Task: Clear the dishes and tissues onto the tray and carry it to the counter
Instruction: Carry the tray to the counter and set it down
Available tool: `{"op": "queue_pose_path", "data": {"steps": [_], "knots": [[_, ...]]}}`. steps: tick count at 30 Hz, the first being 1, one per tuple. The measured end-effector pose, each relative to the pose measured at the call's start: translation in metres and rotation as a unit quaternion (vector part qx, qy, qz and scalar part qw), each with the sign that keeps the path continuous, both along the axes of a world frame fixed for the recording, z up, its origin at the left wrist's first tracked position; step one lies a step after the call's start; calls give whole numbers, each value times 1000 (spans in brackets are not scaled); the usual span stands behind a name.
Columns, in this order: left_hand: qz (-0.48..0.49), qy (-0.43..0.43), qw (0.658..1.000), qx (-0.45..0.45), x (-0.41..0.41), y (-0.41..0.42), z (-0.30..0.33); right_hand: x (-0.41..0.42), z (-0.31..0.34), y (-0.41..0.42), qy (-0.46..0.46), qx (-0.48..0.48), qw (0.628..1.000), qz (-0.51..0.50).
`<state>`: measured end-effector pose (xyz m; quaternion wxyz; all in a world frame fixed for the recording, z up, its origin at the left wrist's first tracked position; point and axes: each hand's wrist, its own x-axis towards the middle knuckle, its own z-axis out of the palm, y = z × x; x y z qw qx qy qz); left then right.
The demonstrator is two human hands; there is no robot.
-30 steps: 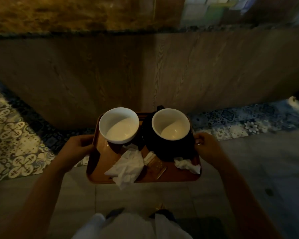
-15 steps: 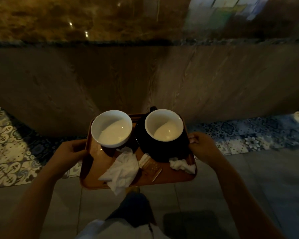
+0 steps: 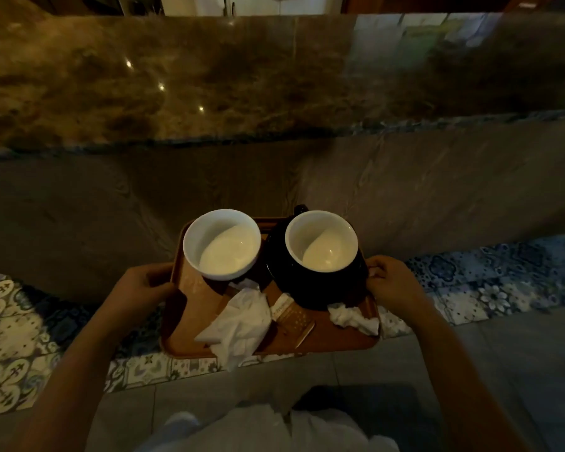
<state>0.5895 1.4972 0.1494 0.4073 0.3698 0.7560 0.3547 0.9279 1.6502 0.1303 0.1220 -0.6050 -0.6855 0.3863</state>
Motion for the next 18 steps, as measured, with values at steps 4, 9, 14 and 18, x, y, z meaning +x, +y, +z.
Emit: {"op": "queue_pose_path", "data": {"steps": [4, 9, 14, 18], "knots": [[13, -13, 1000, -5, -5, 31, 2, -7, 3, 39, 13, -4, 1000, 6], [75, -17, 997, 0, 1, 75, 2, -10, 6, 100, 30, -16, 999, 39], [117, -21, 993, 11, 13, 114, 15, -5, 26, 163, 62, -42, 995, 72], [149, -8, 988, 22, 20, 147, 27, -1, 47, 208, 83, -32, 992, 92]]}}
